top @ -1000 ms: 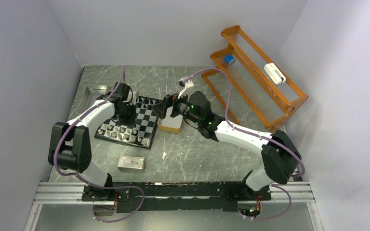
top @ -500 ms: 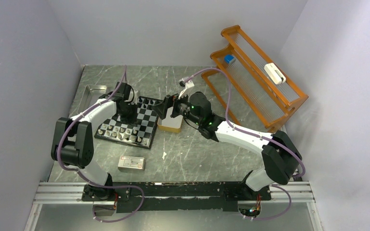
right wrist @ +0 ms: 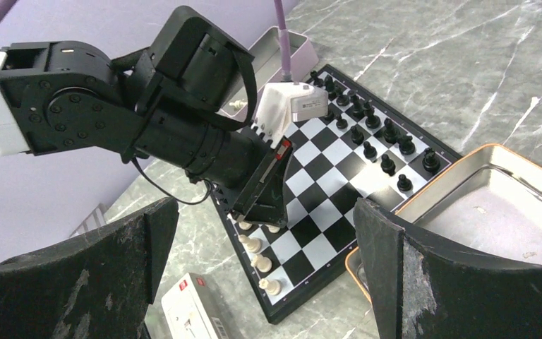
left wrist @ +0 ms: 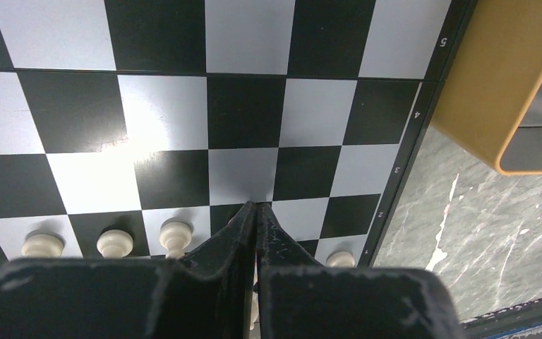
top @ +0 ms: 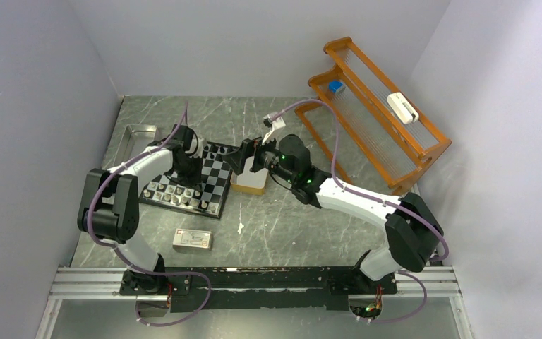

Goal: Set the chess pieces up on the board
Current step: Place the chess piece on the chessboard.

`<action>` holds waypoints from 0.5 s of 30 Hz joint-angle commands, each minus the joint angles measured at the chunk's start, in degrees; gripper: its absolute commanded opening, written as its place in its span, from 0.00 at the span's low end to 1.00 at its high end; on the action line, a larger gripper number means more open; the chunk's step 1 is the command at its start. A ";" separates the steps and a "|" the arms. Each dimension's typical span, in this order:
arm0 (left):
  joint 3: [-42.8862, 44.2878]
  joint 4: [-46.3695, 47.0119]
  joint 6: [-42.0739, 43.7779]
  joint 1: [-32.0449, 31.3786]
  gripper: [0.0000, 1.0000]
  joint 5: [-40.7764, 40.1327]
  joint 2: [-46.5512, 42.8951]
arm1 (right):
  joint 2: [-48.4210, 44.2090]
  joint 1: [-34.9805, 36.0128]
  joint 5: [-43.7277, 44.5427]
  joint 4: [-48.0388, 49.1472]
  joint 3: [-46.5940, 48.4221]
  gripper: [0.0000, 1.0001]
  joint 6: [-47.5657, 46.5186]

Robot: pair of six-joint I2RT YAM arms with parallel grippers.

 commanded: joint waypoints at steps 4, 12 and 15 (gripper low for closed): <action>-1.35 1.88 0.71 -0.61 0.08 0.34 0.14 | -1.99 -0.22 0.68 1.19 -0.63 1.00 -0.85; -1.31 2.23 0.58 -0.69 0.08 1.41 -0.44 | -1.87 -0.25 0.78 1.25 -0.46 1.00 -0.88; -0.20 2.09 0.74 -0.69 0.09 1.17 -0.61 | -1.87 -0.27 0.78 2.01 -1.08 1.00 -0.56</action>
